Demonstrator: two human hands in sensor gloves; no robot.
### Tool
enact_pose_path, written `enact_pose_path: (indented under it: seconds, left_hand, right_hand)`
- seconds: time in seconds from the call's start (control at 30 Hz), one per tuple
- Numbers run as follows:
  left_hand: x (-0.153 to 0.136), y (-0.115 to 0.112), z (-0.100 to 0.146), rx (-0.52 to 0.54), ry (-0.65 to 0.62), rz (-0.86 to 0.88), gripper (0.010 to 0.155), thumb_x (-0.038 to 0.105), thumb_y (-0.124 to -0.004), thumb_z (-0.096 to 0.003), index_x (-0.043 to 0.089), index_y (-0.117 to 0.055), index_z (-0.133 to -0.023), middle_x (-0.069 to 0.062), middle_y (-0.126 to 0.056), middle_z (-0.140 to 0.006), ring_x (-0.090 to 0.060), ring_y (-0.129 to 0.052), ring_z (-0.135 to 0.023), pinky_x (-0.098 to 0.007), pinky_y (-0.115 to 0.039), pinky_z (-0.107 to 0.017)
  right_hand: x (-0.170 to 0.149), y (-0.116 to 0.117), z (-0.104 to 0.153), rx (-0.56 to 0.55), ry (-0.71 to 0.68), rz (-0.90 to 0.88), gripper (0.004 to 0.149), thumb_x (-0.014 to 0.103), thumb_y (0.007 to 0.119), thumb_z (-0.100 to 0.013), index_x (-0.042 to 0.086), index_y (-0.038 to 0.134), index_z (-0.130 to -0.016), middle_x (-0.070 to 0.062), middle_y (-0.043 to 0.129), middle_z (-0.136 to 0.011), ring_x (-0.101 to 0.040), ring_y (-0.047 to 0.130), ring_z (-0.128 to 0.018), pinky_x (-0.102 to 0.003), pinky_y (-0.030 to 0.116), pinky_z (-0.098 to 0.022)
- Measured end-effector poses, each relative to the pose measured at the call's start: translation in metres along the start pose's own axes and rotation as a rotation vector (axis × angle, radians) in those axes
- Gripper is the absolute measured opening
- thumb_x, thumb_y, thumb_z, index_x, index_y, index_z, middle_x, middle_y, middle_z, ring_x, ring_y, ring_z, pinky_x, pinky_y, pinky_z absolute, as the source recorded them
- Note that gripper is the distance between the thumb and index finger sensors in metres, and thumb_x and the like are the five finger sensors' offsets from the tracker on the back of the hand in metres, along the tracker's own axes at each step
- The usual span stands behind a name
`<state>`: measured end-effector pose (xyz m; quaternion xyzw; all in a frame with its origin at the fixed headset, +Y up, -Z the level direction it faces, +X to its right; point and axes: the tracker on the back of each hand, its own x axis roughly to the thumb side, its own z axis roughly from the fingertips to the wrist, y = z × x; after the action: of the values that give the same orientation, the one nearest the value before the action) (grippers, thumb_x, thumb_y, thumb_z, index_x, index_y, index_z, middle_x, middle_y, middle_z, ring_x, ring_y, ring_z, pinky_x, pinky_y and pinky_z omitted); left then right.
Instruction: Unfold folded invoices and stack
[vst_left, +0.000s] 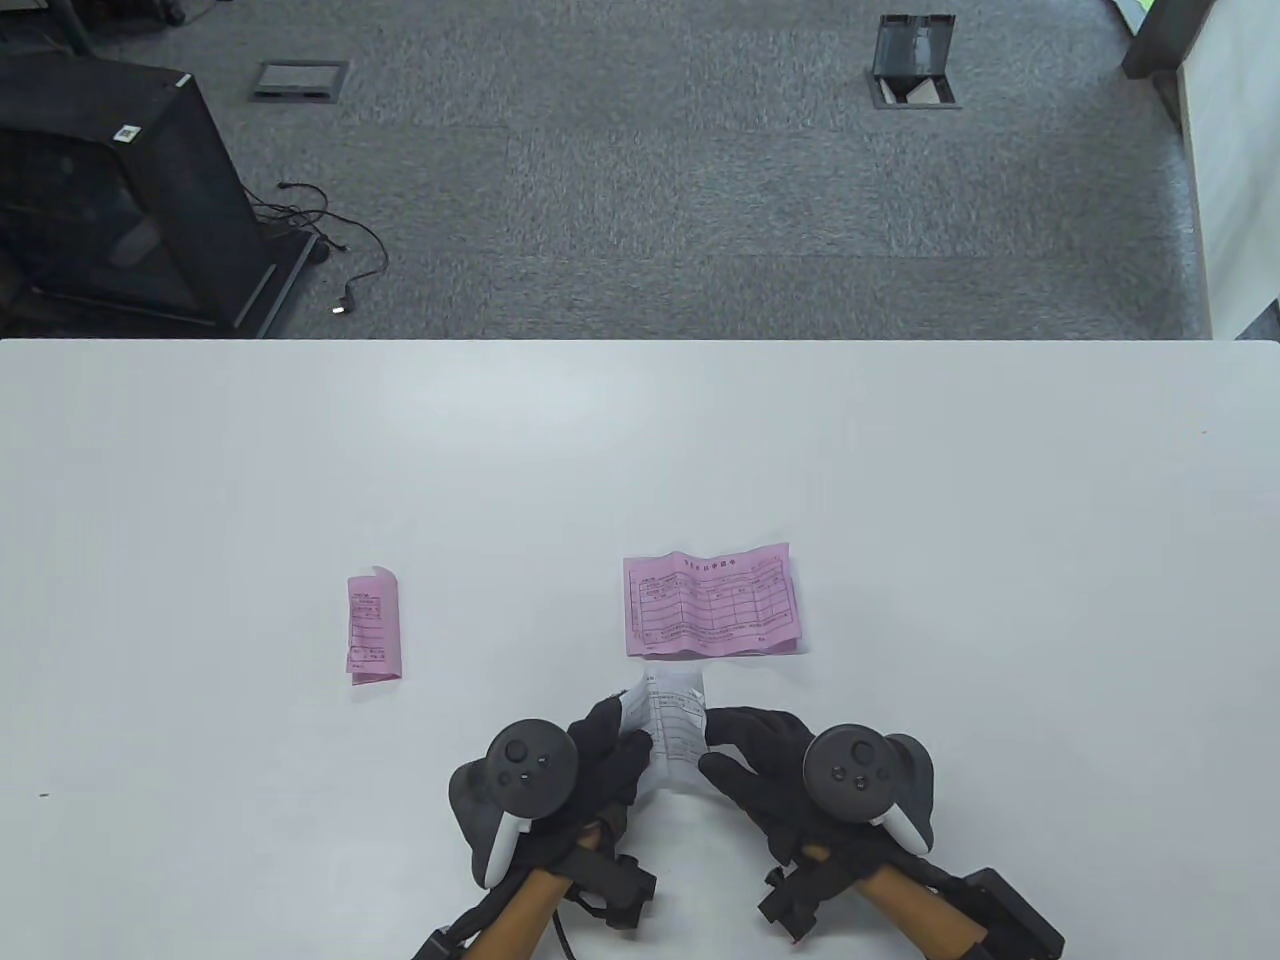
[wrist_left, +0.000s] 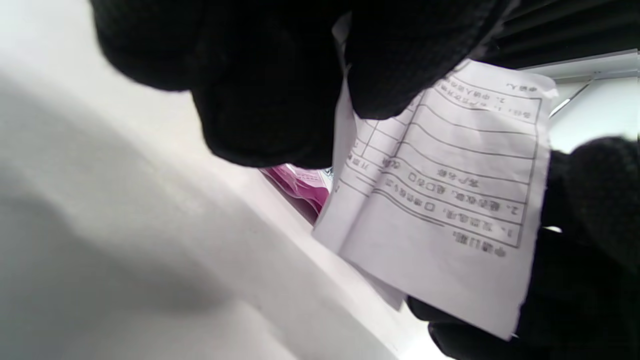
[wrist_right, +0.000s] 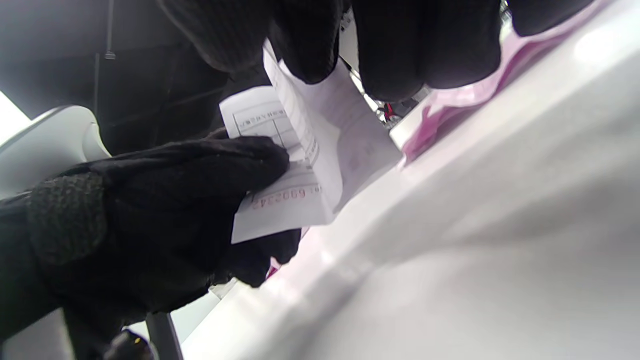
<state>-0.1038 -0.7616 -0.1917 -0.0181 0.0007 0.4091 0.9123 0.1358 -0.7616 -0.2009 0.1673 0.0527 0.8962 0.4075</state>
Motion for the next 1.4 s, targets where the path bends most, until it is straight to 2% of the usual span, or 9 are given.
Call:
enact_pose_path:
  seconds: [0.13, 0.27, 0.43, 0.63, 0.9, 1.0, 1.2, 1.3, 1.4]
  left_hand:
    - [0.003, -0.002, 0.002, -0.003, -0.039, -0.018, 0.045, 0.030, -0.088, -0.0515, 0.017, -0.080, -0.094, -0.010, -0.102, -0.069, -0.026, -0.101, -0.050, -0.036, -0.087, -0.035]
    - [0.003, -0.004, 0.001, -0.037, -0.071, 0.024, 0.047, 0.030, -0.088, -0.0508, 0.017, -0.079, -0.095, -0.010, -0.102, -0.070, -0.026, -0.101, -0.050, -0.036, -0.087, -0.035]
    - [-0.004, 0.000, -0.002, -0.061, -0.029, 0.088, 0.051, 0.028, -0.089, -0.0494, 0.017, -0.076, -0.098, -0.010, -0.102, -0.072, -0.025, -0.101, -0.051, -0.036, -0.087, -0.036]
    - [-0.018, 0.006, -0.009, -0.071, 0.074, 0.055, 0.055, 0.027, -0.090, -0.0492, 0.016, -0.073, -0.100, -0.011, -0.101, -0.071, -0.026, -0.100, -0.050, -0.035, -0.086, -0.034]
    - [-0.010, -0.006, -0.021, -0.166, 0.110, -0.302, 0.065, 0.030, -0.090, -0.0491, 0.014, -0.063, -0.106, -0.010, -0.099, -0.070, -0.025, -0.098, -0.048, -0.034, -0.085, -0.034]
    - [0.000, -0.014, -0.023, -0.160, 0.077, -0.441, 0.069, 0.033, -0.090, -0.0486, 0.013, -0.061, -0.108, -0.008, -0.099, -0.068, -0.023, -0.097, -0.046, -0.034, -0.084, -0.033]
    - [0.015, -0.029, -0.022, -0.227, 0.058, -0.714, 0.085, 0.040, -0.088, -0.0482, 0.015, -0.040, -0.114, -0.002, -0.090, -0.072, -0.018, -0.092, -0.052, -0.033, -0.081, -0.039]
    - [0.017, -0.030, -0.019, -0.210, 0.042, -0.764, 0.096, 0.043, -0.087, -0.0483, 0.016, -0.023, -0.115, -0.011, -0.078, -0.090, -0.027, -0.086, -0.065, -0.039, -0.076, -0.049]
    - [0.017, -0.030, -0.016, -0.201, 0.024, -0.850, 0.102, 0.049, -0.083, -0.0493, 0.027, -0.006, -0.113, -0.021, -0.048, -0.116, -0.042, -0.067, -0.092, -0.048, -0.067, -0.064]
  right_hand:
    - [-0.007, 0.001, -0.002, 0.040, 0.053, -0.072, 0.069, 0.062, 0.062, -0.047, 0.019, 0.063, -0.100, -0.016, 0.072, -0.098, -0.045, 0.071, -0.088, -0.067, 0.053, -0.065]
    - [-0.016, -0.005, -0.005, -0.010, 0.122, -0.139, 0.040, 0.043, 0.070, -0.050, 0.023, 0.077, -0.084, -0.010, 0.082, -0.089, -0.041, 0.077, -0.083, -0.064, 0.056, -0.065]
    - [-0.032, -0.022, -0.011, 0.002, 0.194, -0.183, 0.037, 0.039, 0.072, -0.049, 0.020, 0.080, -0.080, -0.009, 0.085, -0.085, -0.039, 0.081, -0.079, -0.063, 0.058, -0.064]
    - [-0.044, -0.044, -0.013, -0.046, 0.263, -0.024, 0.037, 0.037, 0.072, -0.049, 0.017, 0.081, -0.078, -0.010, 0.086, -0.083, -0.040, 0.081, -0.079, -0.063, 0.058, -0.064]
    - [-0.040, -0.038, -0.012, -0.007, 0.291, 0.196, 0.036, 0.039, 0.073, -0.050, 0.018, 0.081, -0.078, -0.009, 0.085, -0.085, -0.037, 0.079, -0.081, -0.062, 0.058, -0.064]
    - [-0.034, -0.034, -0.012, -0.008, 0.301, 0.358, 0.036, 0.039, 0.074, -0.050, 0.017, 0.082, -0.076, -0.010, 0.084, -0.086, -0.038, 0.078, -0.082, -0.063, 0.057, -0.065]
    - [-0.031, -0.029, -0.011, 0.019, 0.311, 0.515, 0.036, 0.040, 0.076, -0.049, 0.014, 0.084, -0.073, -0.008, 0.080, -0.090, -0.042, 0.071, -0.088, -0.064, 0.054, -0.066]
    - [-0.031, -0.028, -0.011, 0.031, 0.310, 0.554, 0.036, 0.040, 0.077, -0.049, 0.014, 0.085, -0.072, -0.007, 0.079, -0.091, -0.042, 0.070, -0.089, -0.064, 0.054, -0.066]
    - [-0.030, -0.028, -0.011, 0.045, 0.316, 0.576, 0.036, 0.040, 0.077, -0.049, 0.013, 0.085, -0.072, -0.007, 0.077, -0.092, -0.043, 0.070, -0.090, -0.064, 0.054, -0.066]
